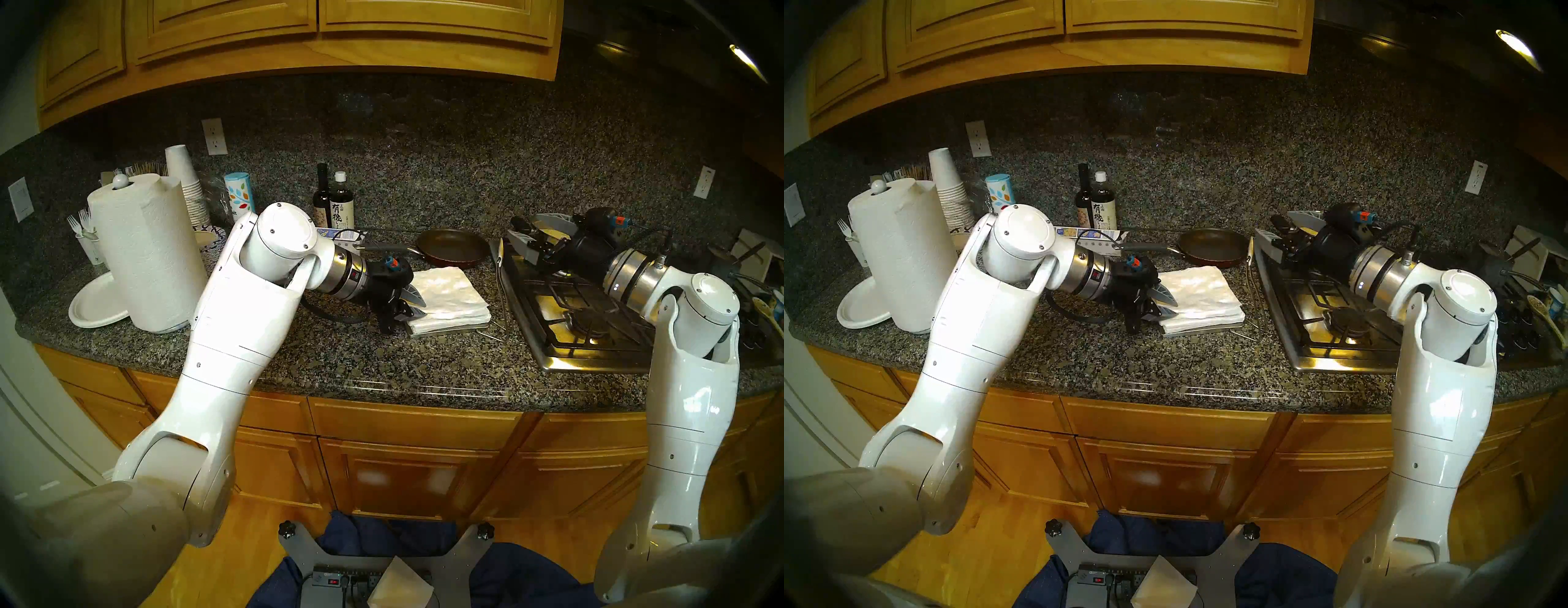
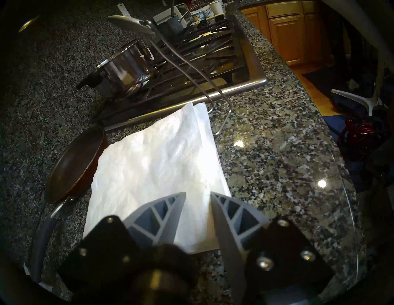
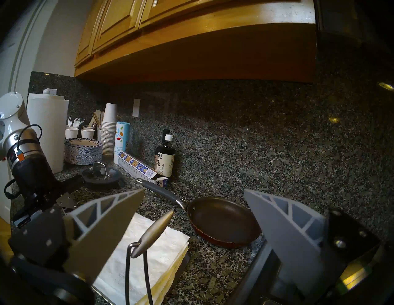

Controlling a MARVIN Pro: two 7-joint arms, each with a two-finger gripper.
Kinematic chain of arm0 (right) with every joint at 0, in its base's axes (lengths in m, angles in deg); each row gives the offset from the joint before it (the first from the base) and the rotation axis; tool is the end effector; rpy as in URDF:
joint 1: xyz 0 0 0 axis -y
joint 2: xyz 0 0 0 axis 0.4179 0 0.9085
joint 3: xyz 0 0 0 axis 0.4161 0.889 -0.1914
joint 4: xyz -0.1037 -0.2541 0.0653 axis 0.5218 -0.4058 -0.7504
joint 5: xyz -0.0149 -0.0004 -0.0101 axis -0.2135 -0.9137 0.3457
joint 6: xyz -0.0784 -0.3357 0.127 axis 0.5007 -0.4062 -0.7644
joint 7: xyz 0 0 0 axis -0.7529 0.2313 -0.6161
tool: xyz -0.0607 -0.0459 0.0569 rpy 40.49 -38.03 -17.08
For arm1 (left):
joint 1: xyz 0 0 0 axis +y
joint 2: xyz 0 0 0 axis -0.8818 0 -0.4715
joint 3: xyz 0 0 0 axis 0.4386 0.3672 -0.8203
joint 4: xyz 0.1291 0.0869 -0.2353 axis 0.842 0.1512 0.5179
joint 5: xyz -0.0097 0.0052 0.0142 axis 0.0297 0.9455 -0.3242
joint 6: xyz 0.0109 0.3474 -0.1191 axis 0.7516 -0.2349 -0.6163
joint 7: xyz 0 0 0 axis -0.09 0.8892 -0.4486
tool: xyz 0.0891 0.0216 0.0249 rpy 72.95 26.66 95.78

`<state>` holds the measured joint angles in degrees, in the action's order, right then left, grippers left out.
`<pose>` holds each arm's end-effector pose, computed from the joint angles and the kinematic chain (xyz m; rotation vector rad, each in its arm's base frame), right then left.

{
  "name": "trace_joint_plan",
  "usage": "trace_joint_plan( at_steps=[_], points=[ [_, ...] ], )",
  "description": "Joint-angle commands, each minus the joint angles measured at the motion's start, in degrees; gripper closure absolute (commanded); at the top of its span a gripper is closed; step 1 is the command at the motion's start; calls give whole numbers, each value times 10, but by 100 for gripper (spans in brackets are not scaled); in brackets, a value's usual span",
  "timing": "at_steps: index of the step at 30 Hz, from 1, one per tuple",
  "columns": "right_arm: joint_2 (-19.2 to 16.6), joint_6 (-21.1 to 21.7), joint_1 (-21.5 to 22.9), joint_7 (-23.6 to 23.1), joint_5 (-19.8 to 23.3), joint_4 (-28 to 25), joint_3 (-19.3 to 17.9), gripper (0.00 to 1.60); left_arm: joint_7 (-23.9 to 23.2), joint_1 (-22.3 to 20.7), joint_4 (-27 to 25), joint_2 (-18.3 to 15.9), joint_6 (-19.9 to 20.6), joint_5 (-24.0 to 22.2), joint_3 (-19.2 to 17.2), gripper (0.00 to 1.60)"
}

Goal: Take napkin out of napkin holder

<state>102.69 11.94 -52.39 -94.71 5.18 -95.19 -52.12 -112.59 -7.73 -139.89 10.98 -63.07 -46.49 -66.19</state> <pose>0.4349 -0.1380 -0.0487 -1.8534 -0.7841 -2.0177 0.5162 -0.1102 -0.0972 1.6525 -1.9396 1.2193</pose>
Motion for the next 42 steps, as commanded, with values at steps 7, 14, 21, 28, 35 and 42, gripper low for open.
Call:
trace_joint_plan(
  at_steps=[7,14,21,28,35,42],
  points=[
    [0,-3,13,3,3,-13,-1,0,9,-35,-10,7,0,2,-8,107],
    [-1,-4,12,3,4,-12,-2,0,14,-37,-25,1,0,8,-10,134],
    [-2,-3,14,2,5,-13,-1,0,20,-34,-46,-24,-18,32,-7,160],
    [-2,-3,13,2,6,-15,-4,0,24,-37,-55,-43,-20,51,-24,160],
    [-2,-3,13,1,8,-16,-6,0,27,-21,-54,-59,-21,48,-58,160],
    [-2,-4,14,1,8,-13,-3,0,-4,6,-74,-80,-14,20,-100,160]
  ],
)
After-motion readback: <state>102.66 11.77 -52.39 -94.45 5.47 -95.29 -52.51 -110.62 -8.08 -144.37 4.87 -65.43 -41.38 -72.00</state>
